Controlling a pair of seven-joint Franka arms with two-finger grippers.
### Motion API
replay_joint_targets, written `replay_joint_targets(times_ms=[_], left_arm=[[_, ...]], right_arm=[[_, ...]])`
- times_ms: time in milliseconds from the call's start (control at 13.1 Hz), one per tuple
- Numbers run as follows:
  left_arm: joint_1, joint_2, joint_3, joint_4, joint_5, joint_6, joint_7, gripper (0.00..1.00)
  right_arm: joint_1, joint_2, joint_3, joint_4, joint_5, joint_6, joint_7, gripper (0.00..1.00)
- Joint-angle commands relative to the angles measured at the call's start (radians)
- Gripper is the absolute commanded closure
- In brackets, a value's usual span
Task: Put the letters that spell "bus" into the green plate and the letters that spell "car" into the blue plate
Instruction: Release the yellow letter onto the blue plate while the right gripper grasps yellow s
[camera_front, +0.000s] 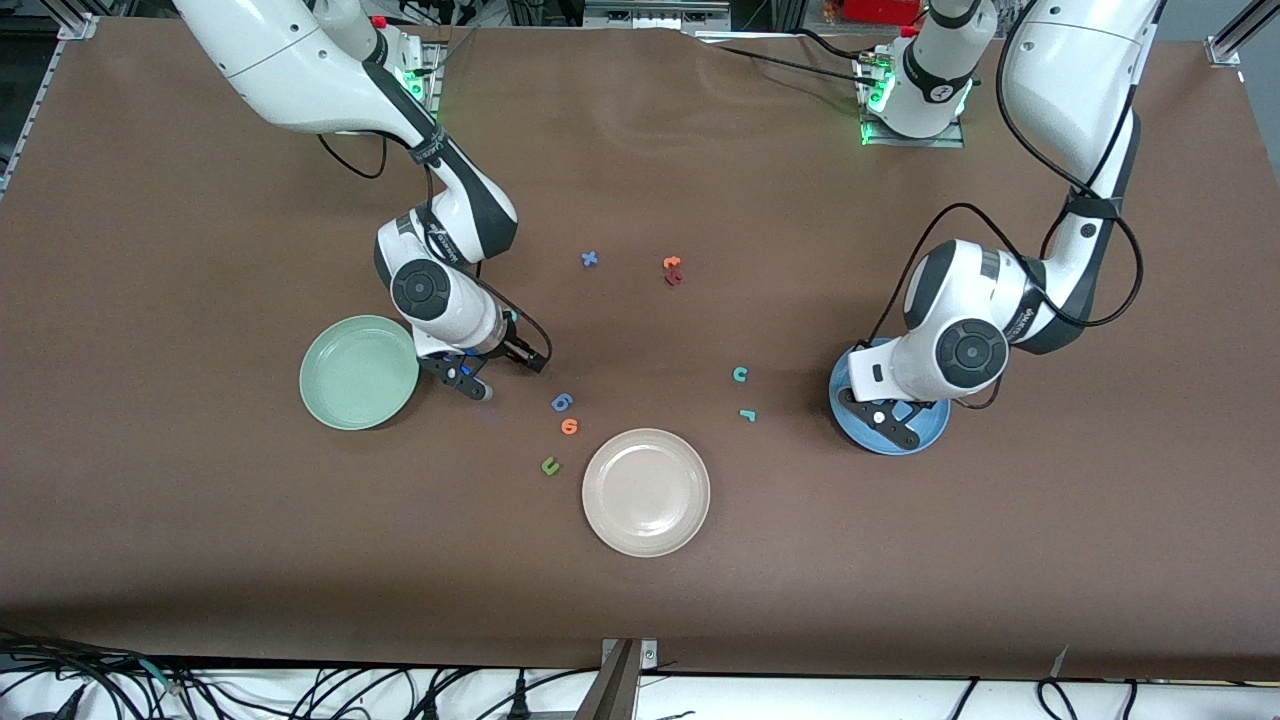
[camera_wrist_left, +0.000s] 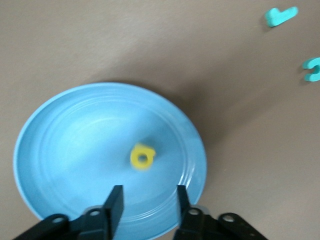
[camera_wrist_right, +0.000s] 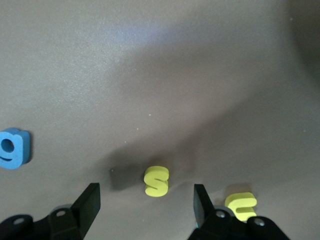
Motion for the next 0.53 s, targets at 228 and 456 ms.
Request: replay_joint_targets(times_ms=[228,456], left_arm=[[-0.079,0.019,-0.044,0.033,-0.012,0.017,-0.107,0.00],[-0.133,0.080,-0.046,0.111,-0.061,0.043,-0.238,0.00]], right_arm=[[0.015,0.019,-0.013,0.002,0.004,0.033,0.010,0.19],[0.015,0.023,-0.020,0.002,-0.001,0.036,0.009,0.24]])
